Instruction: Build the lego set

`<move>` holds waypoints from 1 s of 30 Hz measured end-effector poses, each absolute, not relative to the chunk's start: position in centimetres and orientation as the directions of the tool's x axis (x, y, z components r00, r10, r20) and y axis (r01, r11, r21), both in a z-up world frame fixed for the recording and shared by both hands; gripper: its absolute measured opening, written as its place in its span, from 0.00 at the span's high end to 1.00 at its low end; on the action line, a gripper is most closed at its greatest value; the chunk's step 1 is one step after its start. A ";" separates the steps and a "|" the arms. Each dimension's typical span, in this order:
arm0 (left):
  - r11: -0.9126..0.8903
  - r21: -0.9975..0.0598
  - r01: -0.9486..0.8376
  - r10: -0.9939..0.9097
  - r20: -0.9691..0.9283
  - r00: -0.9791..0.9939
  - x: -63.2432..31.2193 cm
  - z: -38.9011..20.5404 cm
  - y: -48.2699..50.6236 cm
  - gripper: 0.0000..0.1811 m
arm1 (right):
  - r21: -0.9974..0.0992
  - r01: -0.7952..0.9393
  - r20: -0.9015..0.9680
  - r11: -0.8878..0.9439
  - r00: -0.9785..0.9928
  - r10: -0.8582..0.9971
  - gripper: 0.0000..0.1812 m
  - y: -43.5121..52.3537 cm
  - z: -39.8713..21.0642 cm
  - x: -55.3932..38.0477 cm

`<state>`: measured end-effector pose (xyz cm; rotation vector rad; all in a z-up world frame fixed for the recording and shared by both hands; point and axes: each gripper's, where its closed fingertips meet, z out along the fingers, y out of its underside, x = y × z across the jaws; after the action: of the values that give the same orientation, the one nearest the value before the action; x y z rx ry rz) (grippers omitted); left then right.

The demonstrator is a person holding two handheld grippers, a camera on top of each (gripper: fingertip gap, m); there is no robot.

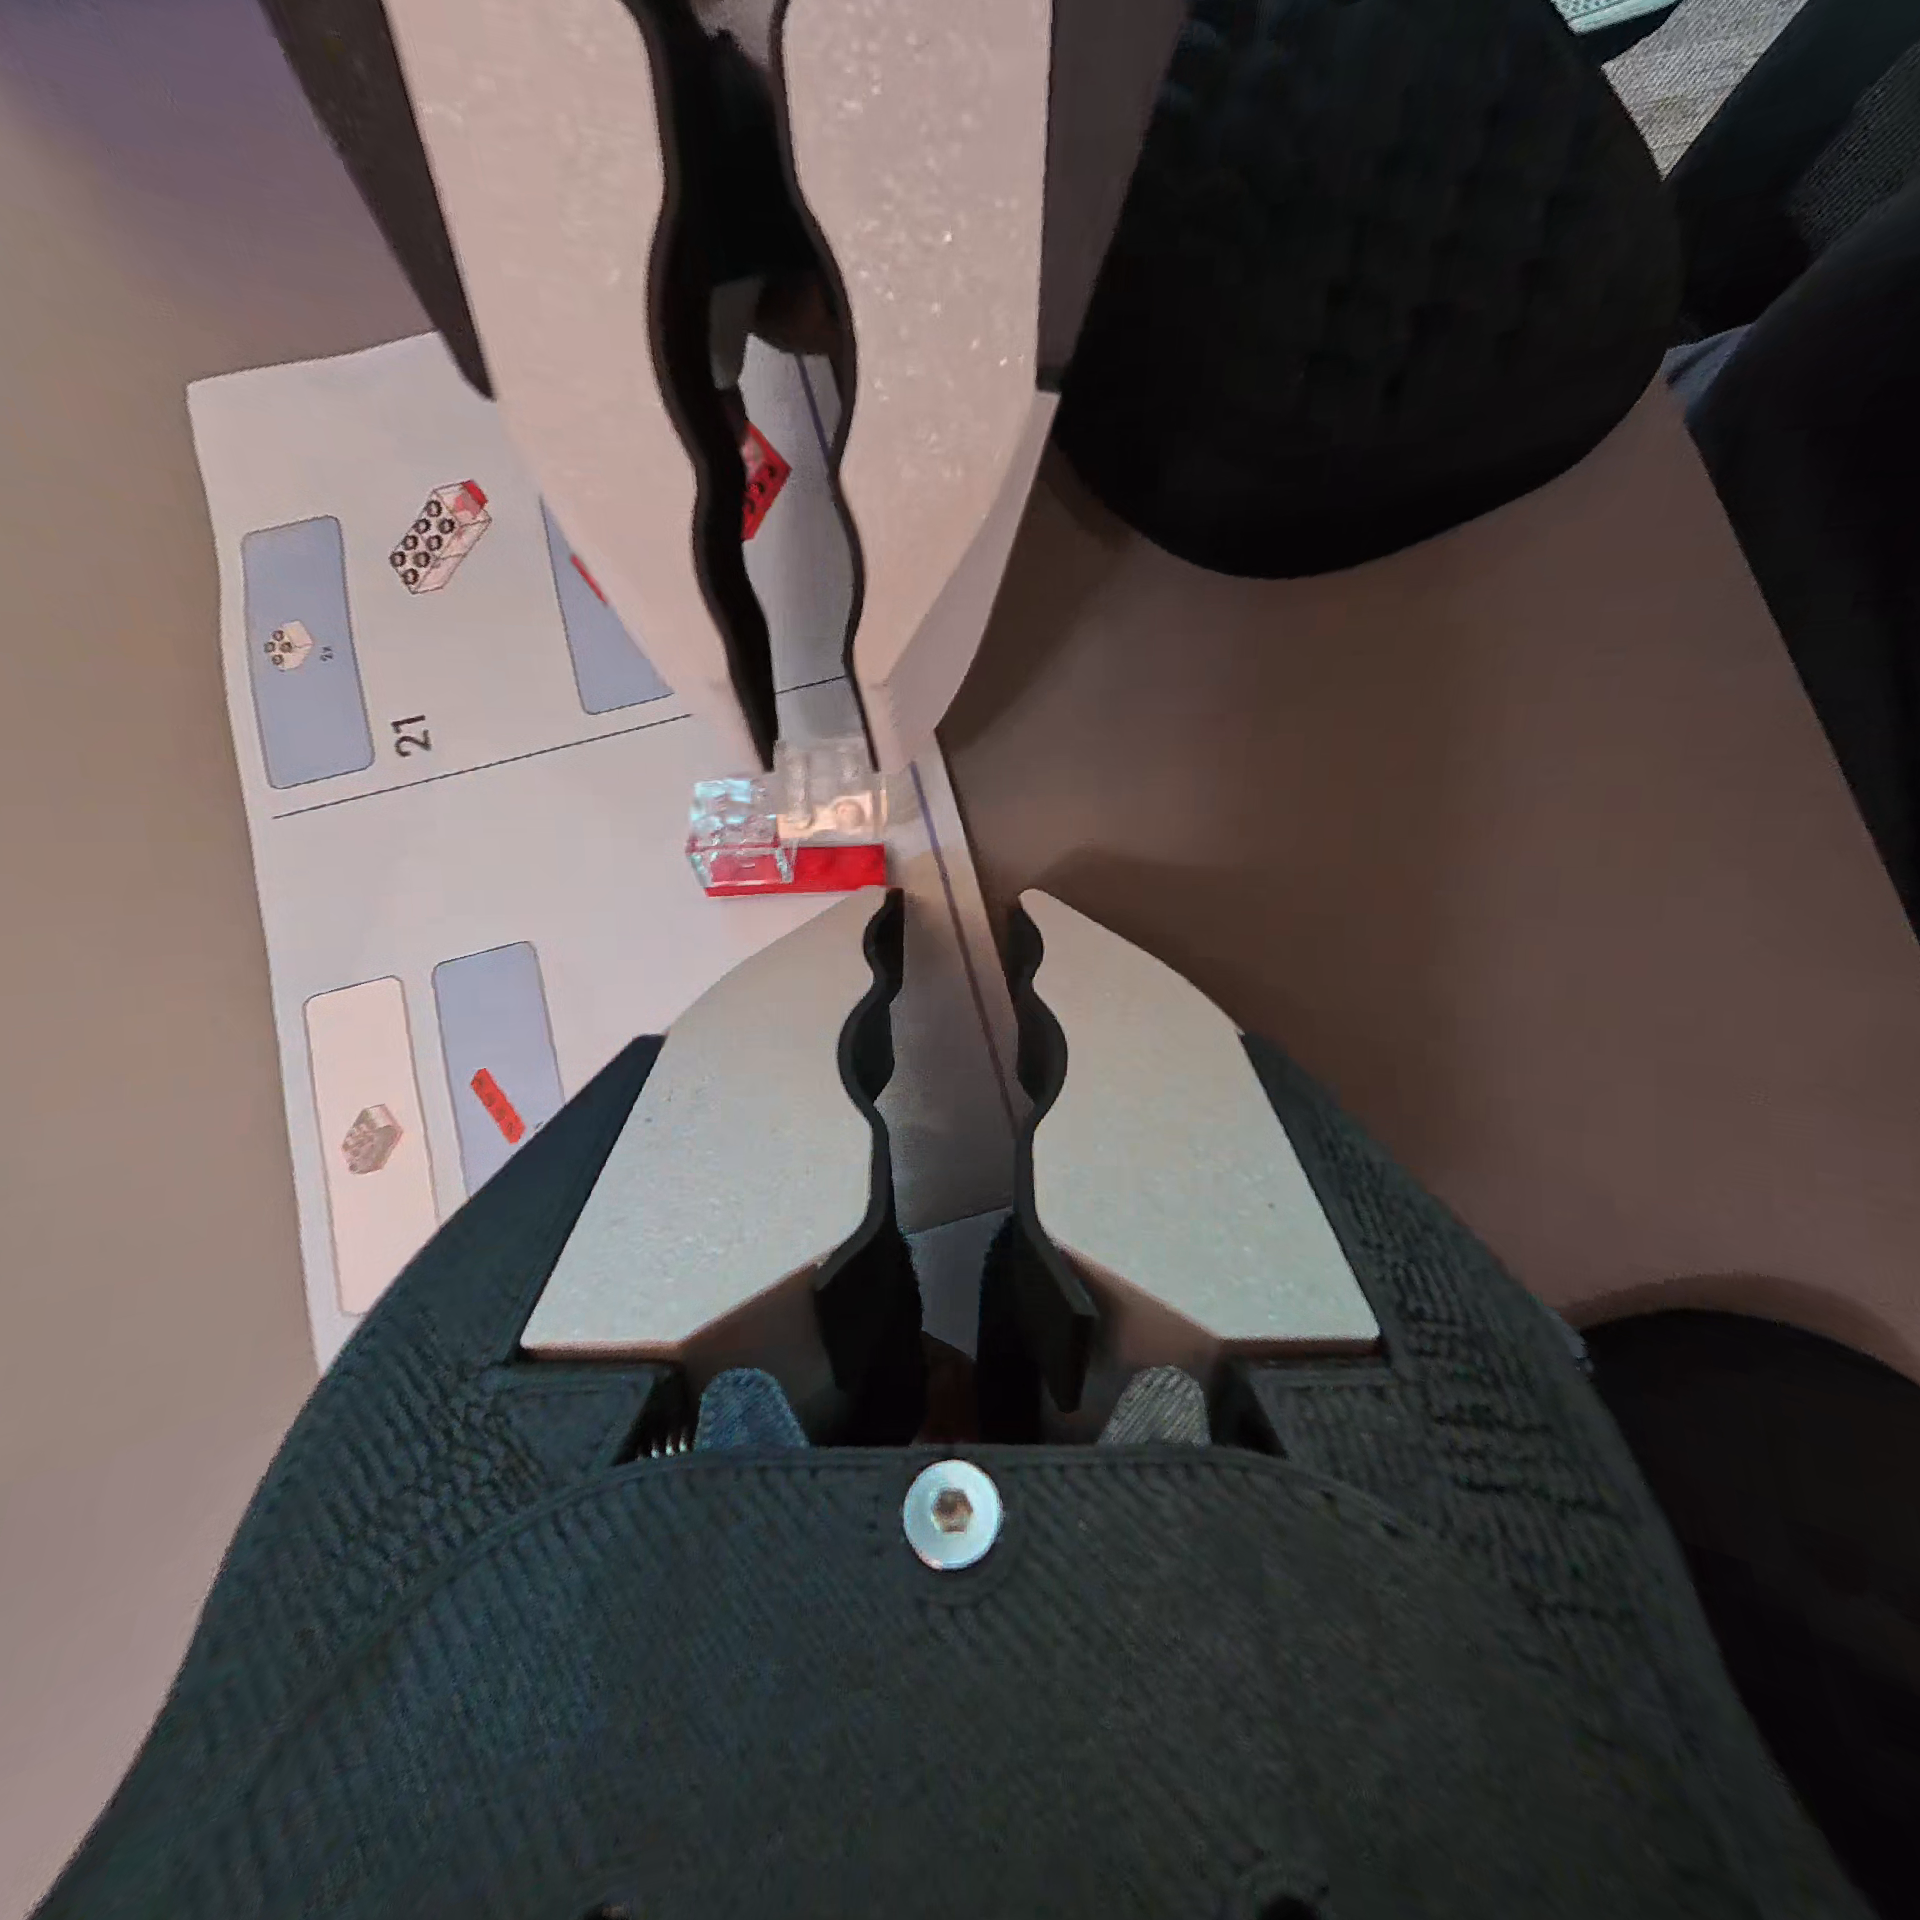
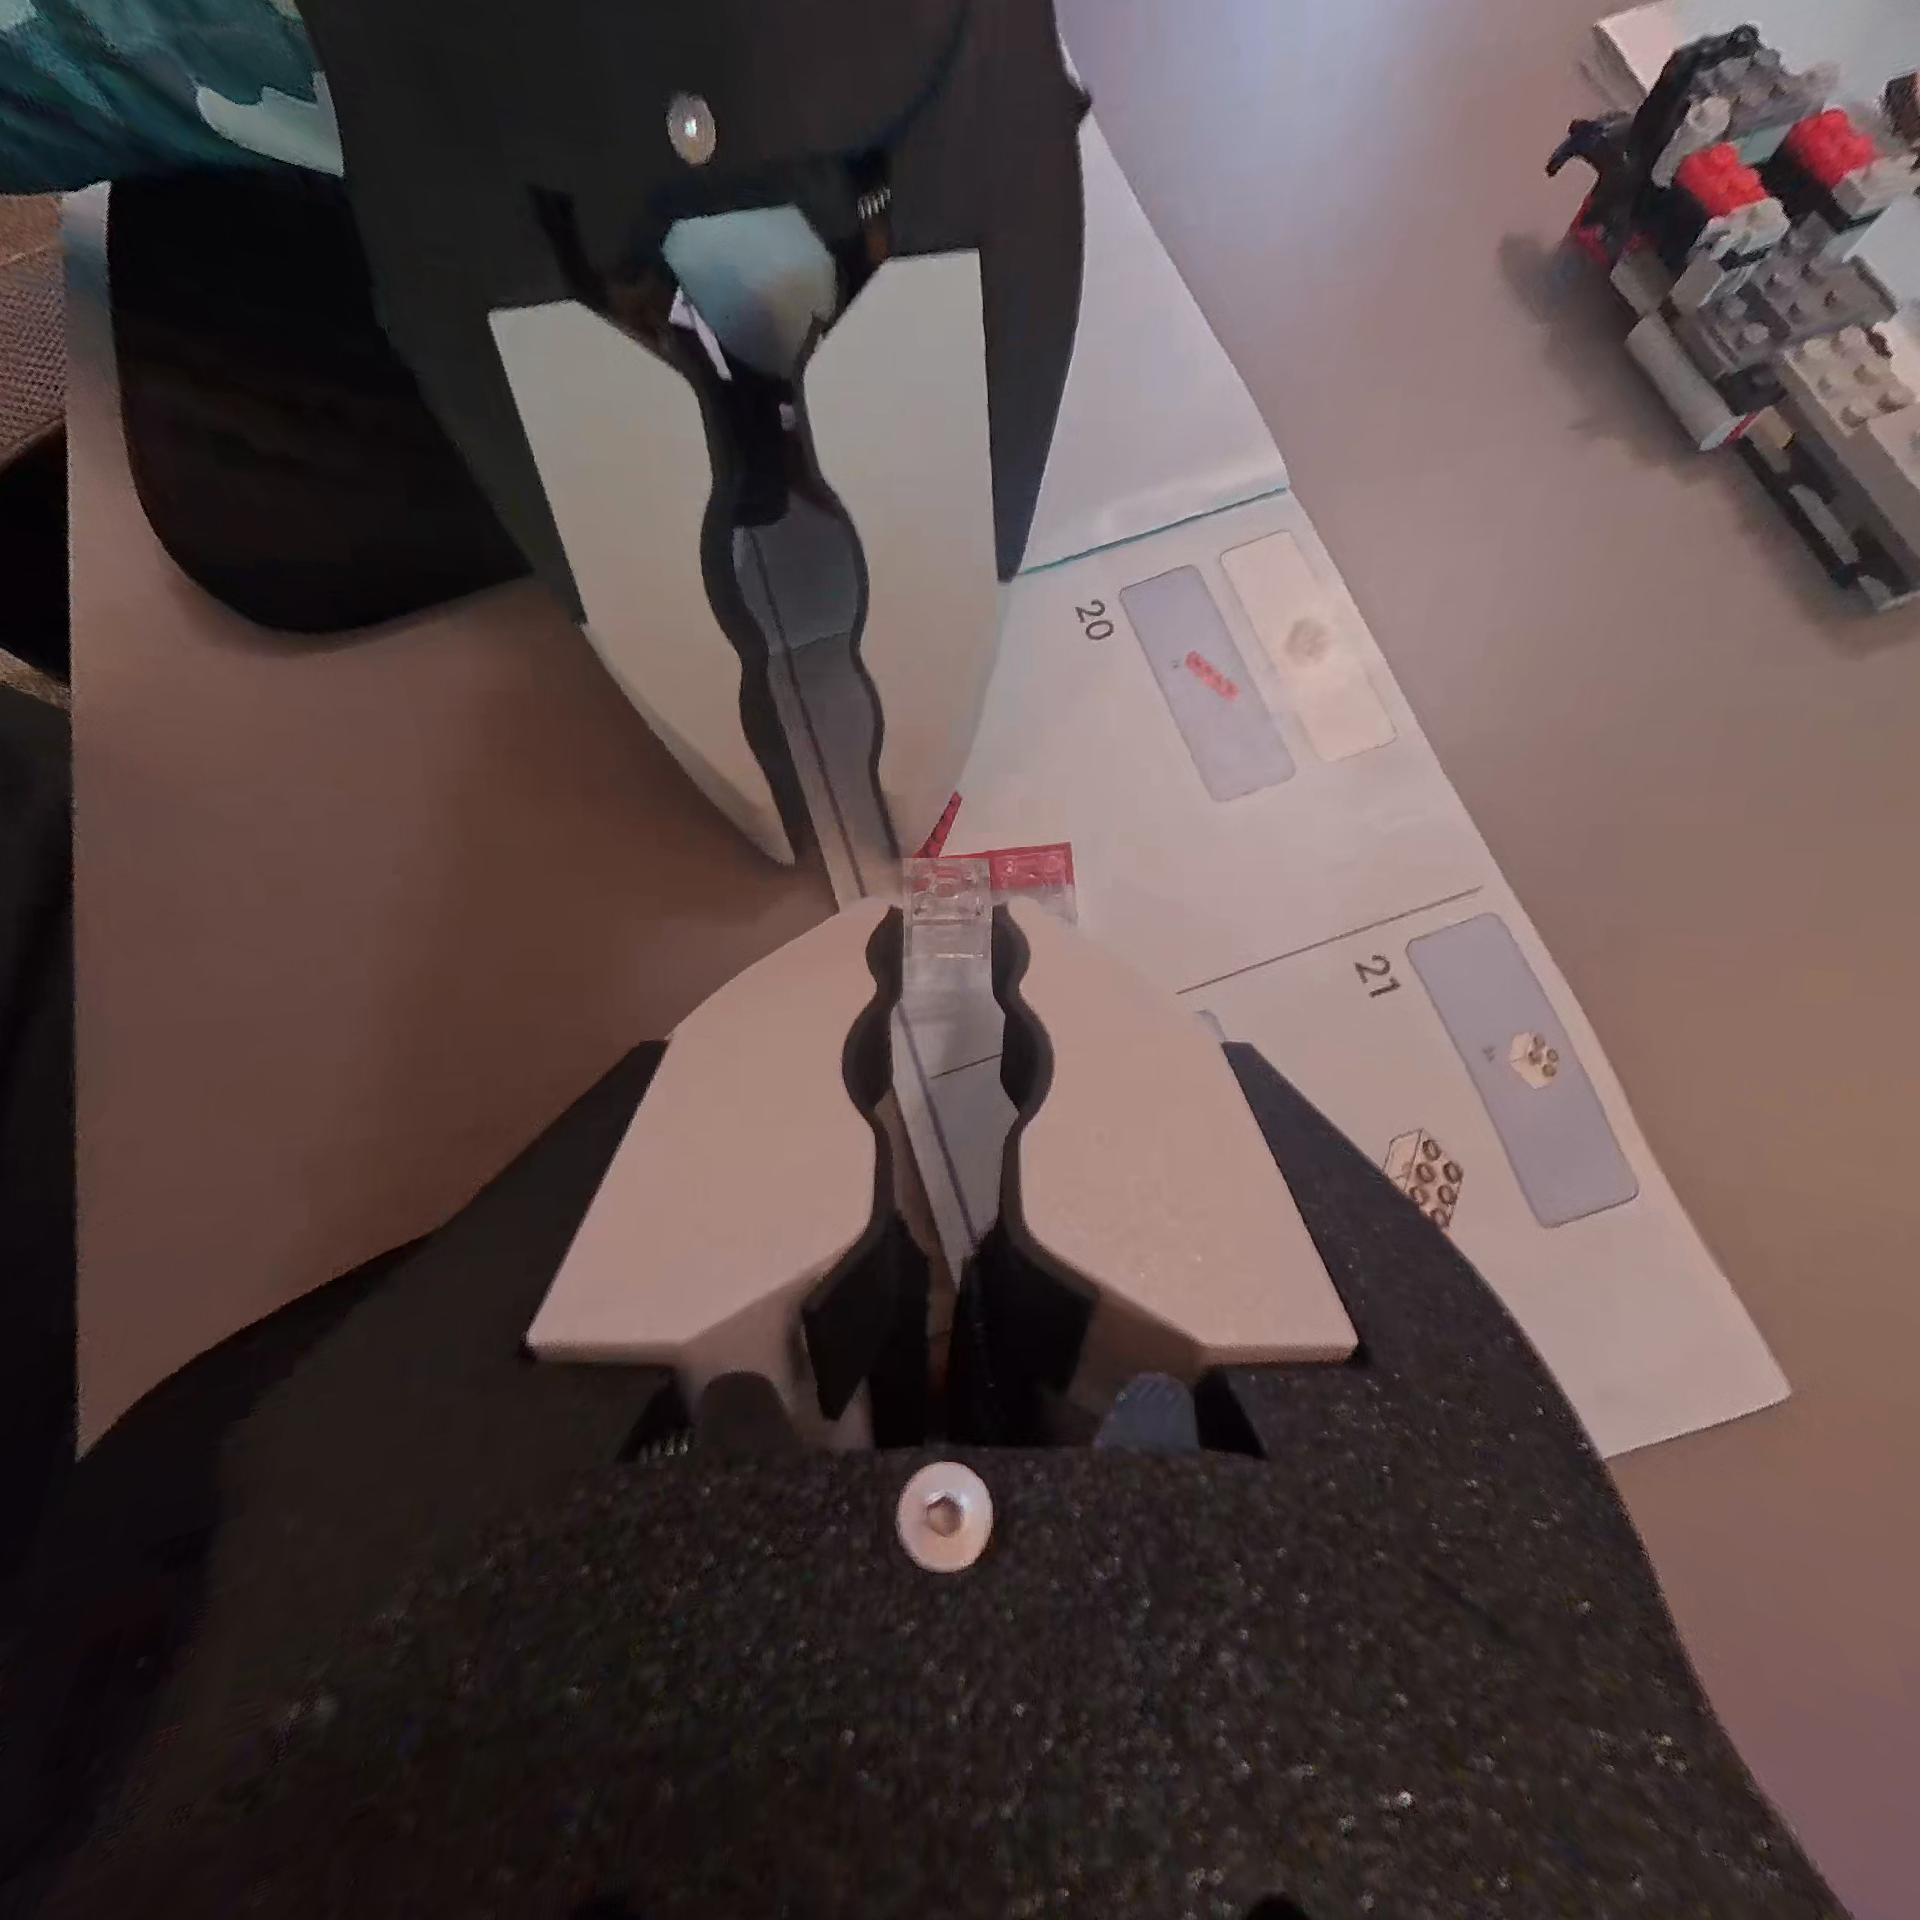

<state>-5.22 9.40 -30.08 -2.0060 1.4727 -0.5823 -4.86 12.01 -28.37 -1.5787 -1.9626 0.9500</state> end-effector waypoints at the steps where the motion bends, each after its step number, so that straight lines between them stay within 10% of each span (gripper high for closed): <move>1: -0.227 -0.677 -0.700 -0.955 0.014 0.296 -5.0 -30.1 9.3 0.90 | -0.743 0.658 -0.065 0.127 -0.259 0.964 0.91 12.1 -28.4 -5.0; 9: -0.180 -0.841 -0.510 -0.910 -0.055 0.412 -5.2 -25.2 13.3 0.99 | -0.760 0.633 -0.052 0.146 -0.284 0.958 0.91 12.0 -27.5 -3.7; 30: -0.214 -0.749 -0.627 -0.926 -0.048 0.373 -5.9 -28.9 13.2 1.00 | -0.788 0.539 0.164 0.298 -0.283 0.945 0.91 11.6 -28.1 -5.3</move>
<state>-5.90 13.24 -28.89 -1.9389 1.3401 -0.5479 -5.27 11.58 -28.09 -1.3195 -1.9340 0.8197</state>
